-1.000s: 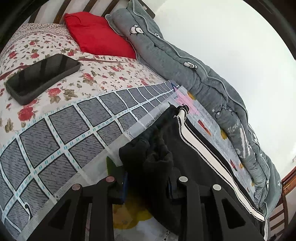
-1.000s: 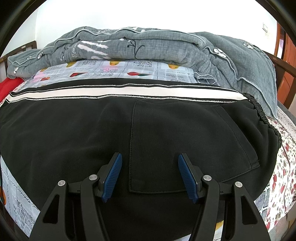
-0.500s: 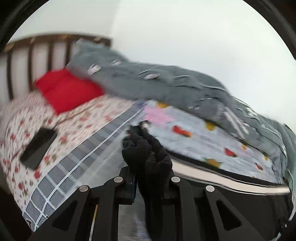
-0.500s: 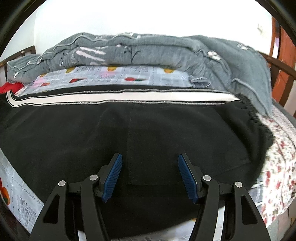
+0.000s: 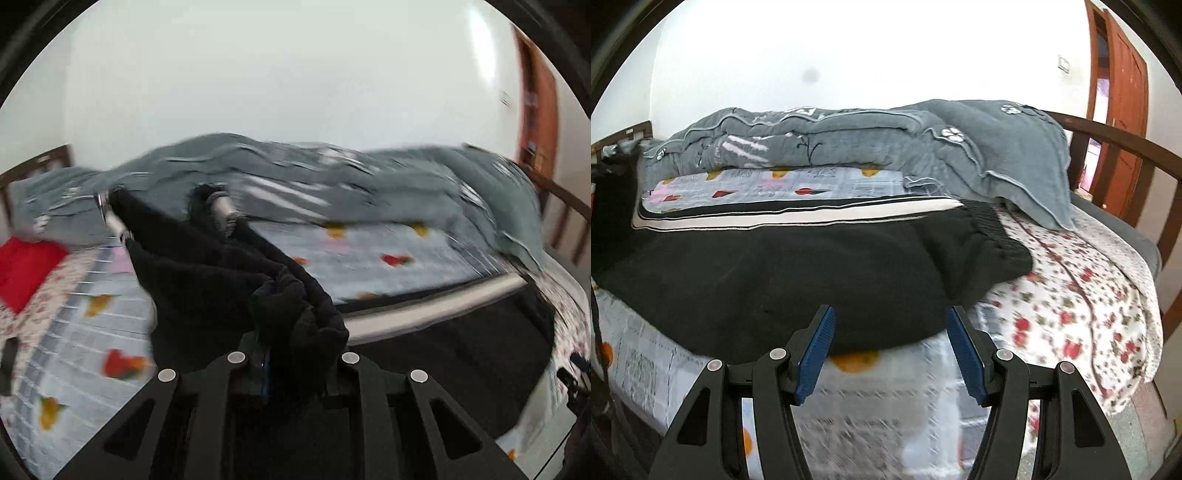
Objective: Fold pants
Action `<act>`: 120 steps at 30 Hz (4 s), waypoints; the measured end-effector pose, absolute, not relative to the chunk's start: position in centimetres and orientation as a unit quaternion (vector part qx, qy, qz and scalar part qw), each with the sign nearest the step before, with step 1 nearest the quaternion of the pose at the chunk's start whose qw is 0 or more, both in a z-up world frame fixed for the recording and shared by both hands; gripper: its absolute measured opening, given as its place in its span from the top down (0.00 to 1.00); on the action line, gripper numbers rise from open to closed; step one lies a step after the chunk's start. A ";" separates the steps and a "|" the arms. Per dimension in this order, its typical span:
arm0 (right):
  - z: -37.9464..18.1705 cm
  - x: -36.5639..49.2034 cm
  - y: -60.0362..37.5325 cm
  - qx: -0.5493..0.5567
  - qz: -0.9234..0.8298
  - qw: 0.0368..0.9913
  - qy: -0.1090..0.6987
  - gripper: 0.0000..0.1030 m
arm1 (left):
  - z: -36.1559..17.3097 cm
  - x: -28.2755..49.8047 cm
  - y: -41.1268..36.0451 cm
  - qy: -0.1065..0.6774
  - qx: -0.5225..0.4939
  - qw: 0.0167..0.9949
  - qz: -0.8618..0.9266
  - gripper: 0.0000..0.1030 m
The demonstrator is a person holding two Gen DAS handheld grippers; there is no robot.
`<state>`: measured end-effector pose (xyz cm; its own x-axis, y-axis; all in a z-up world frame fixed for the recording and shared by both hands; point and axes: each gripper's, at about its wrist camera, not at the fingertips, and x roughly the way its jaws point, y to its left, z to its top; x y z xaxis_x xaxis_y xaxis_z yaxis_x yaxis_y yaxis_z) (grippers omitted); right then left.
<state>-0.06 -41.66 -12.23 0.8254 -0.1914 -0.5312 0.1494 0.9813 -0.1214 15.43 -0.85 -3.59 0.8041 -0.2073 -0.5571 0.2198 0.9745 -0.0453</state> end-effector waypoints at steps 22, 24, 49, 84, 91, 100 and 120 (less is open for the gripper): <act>-12.5 1.2 -38.2 -0.022 -0.045 0.953 0.298 0.40 | -9.2 9.4 -4.2 0.338 -0.004 0.893 -0.296 0.48; -12.4 2.4 -37.3 -0.005 -0.032 0.952 0.304 0.40 | -9.0 9.8 -1.2 0.331 -0.008 0.904 -0.269 0.48; -13.0 9.9 -25.1 0.015 0.093 0.938 0.334 0.58 | -14.9 10.3 14.3 0.355 -0.068 0.918 -0.162 0.47; -12.6 7.4 -24.7 -0.003 0.111 0.946 0.305 0.91 | -16.3 9.0 10.4 0.371 -0.013 0.906 -0.201 0.41; -12.6 6.8 -25.0 0.011 0.118 0.946 0.301 0.92 | -16.3 9.3 11.5 0.377 -0.058 0.898 -0.219 0.41; -13.3 6.1 -25.7 0.020 0.119 0.945 0.303 0.92 | -16.4 9.3 11.9 0.376 -0.065 0.898 -0.220 0.41; -13.7 5.9 -26.0 0.024 0.120 0.942 0.312 0.93 | -16.2 9.2 10.3 0.375 -0.017 0.906 -0.196 0.41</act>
